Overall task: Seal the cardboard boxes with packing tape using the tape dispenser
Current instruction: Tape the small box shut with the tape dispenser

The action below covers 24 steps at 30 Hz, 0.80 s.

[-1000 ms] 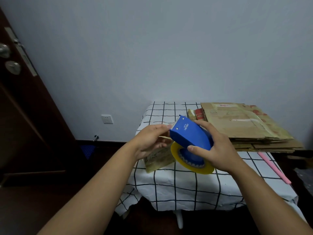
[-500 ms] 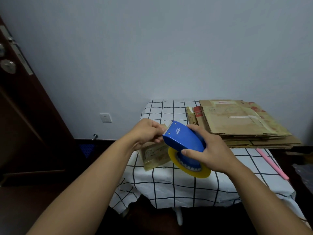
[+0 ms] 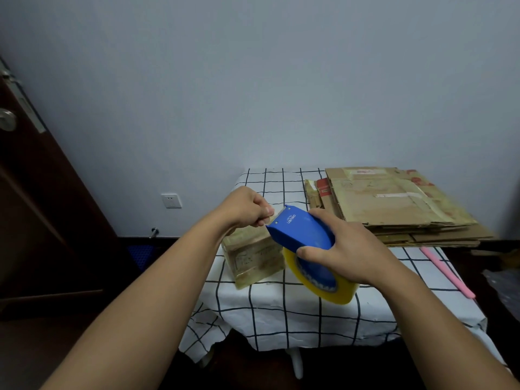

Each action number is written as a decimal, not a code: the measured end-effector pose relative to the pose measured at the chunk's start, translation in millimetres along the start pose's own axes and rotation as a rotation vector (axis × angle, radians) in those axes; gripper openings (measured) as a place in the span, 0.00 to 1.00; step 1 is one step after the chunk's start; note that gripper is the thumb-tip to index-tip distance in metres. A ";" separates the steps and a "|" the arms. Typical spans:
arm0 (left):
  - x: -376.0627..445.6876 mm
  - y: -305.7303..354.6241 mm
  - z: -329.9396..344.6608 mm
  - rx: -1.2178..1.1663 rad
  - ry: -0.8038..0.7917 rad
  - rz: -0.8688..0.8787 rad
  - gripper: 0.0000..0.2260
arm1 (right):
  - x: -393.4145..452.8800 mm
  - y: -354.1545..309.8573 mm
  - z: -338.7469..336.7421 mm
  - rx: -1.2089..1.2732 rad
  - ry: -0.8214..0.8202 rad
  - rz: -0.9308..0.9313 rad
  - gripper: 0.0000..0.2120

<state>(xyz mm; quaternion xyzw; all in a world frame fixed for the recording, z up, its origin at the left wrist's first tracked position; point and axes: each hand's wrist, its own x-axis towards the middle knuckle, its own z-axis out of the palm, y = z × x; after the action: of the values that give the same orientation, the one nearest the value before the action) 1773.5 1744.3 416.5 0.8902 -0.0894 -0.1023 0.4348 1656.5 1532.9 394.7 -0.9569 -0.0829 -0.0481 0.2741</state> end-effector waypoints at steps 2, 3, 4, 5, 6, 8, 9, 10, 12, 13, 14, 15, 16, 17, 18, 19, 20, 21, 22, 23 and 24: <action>3.4 -4.8 -3.6 0.000 0.017 -0.012 0.07 | -2.9 0.1 0.0 -0.025 -0.018 0.010 0.39; 5.0 -7.0 -5.5 0.000 0.025 -0.017 0.07 | -4.0 0.2 0.4 -0.035 -0.025 0.013 0.39; 6.3 -8.9 -7.0 0.001 0.031 -0.018 0.07 | -4.5 0.2 0.6 -0.042 -0.028 0.016 0.38; 6.8 -10.1 -7.4 0.005 0.036 -0.017 0.07 | -4.7 0.0 1.0 -0.043 -0.029 0.021 0.37; 7.0 -10.9 -6.8 0.008 0.039 -0.015 0.07 | -4.3 -0.2 1.3 -0.043 -0.030 0.029 0.37; 7.3 -11.6 -4.3 0.023 0.054 -0.010 0.07 | -3.9 -0.9 1.0 -0.043 -0.040 0.049 0.38; 7.9 -12.1 -3.5 0.038 0.073 -0.005 0.07 | -4.6 -1.1 0.8 -0.046 -0.042 0.059 0.38; 8.9 -12.8 -3.8 0.057 0.099 -0.001 0.08 | -5.7 -0.5 0.5 -0.053 -0.043 0.067 0.39; 11.5 -13.7 -7.1 0.098 0.162 0.007 0.10 | -9.0 1.6 -0.1 -0.081 -0.053 0.089 0.40; 13.0 -14.0 -9.4 0.121 0.189 0.015 0.10 | -10.5 2.5 -0.4 -0.098 -0.063 0.101 0.40; 14.2 -14.0 -11.2 0.141 0.204 0.028 0.10 | -11.6 3.2 -0.5 -0.111 -0.072 0.112 0.38; 14.9 -12.9 -12.0 0.158 0.209 0.044 0.10 | -11.9 3.6 -0.5 -0.124 -0.076 0.121 0.37; 15.3 -11.5 -11.8 0.171 0.212 0.062 0.08 | -11.9 3.8 -1.0 -0.135 -0.074 0.127 0.37; 15.9 -10.2 -11.0 0.180 0.214 0.076 0.06 | -11.6 3.6 -1.4 -0.144 -0.070 0.134 0.36; 16.3 -8.2 -10.1 0.184 0.216 0.086 0.04 | -11.2 3.6 -1.9 -0.151 -0.067 0.144 0.36; 16.9 -6.5 -9.3 0.187 0.216 0.087 0.04 | -10.8 3.8 -2.4 -0.157 -0.066 0.152 0.36; 17.9 -5.2 -8.8 0.194 0.211 0.086 0.04 | -10.6 3.6 -3.2 -0.161 -0.069 0.158 0.36; 19.2 -4.0 -8.7 0.203 0.202 0.090 0.05 | -10.4 3.0 -4.2 -0.162 -0.072 0.164 0.36; 20.8 -3.0 -8.4 0.210 0.192 0.096 0.06 | -9.9 2.0 -5.1 -0.161 -0.073 0.170 0.35; 22.3 -2.3 -8.0 0.211 0.182 0.101 0.07 | -9.5 1.0 -5.8 -0.159 -0.070 0.175 0.35; 24.5 -1.5 -7.2 0.206 0.178 0.103 0.07 | -8.6 -0.2 -6.4 -0.155 -0.064 0.180 0.35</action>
<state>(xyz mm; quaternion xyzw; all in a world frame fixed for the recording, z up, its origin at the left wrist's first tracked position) 1799.1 1744.5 417.1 0.9299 -0.1059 0.0092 0.3520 1647.7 1528.4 399.0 -0.9799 -0.0015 0.0011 0.1996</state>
